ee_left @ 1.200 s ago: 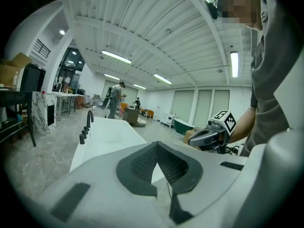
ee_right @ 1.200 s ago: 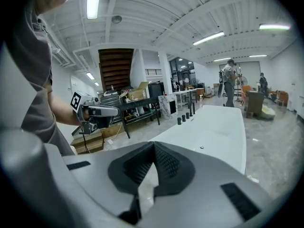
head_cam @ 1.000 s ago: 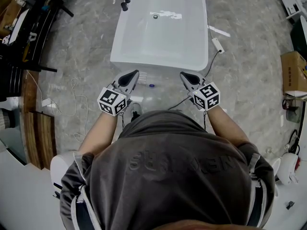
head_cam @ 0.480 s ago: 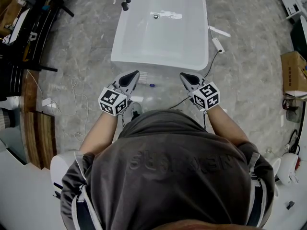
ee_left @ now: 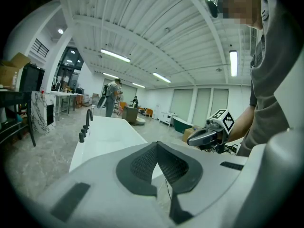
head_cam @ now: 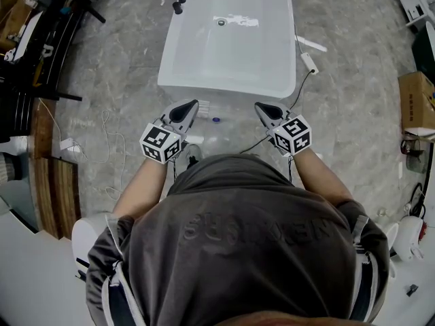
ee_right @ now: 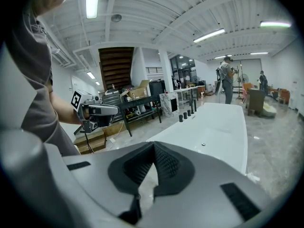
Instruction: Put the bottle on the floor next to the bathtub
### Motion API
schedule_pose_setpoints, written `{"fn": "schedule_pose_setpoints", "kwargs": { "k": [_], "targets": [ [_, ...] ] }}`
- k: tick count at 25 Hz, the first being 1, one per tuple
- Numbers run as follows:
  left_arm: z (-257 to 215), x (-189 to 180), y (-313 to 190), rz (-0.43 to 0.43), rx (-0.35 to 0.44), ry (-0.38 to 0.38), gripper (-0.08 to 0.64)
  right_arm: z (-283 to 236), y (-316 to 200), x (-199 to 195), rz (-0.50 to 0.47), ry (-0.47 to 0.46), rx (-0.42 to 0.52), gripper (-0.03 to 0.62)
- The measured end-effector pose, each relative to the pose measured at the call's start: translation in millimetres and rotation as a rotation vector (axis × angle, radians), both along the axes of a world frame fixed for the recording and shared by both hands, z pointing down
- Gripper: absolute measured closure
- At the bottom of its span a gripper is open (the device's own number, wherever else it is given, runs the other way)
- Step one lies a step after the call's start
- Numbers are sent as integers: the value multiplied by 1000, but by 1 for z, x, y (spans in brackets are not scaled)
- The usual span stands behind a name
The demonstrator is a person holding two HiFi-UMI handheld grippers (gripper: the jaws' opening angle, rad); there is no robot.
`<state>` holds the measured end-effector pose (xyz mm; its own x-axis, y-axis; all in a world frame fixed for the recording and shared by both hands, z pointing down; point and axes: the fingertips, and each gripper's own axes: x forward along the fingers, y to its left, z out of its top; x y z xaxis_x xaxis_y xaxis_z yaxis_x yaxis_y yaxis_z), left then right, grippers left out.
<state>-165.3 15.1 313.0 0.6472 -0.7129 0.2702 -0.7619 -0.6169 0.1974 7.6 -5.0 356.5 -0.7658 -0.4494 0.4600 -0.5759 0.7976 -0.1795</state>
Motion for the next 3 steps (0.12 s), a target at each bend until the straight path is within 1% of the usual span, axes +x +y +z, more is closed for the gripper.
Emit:
{"fn": "schedule_pose_setpoints", "kwargs": {
  "k": [3],
  "targets": [
    [0,0,2,0,-1,0,555,0,2,0,0,-1,-1,603]
  ]
}}
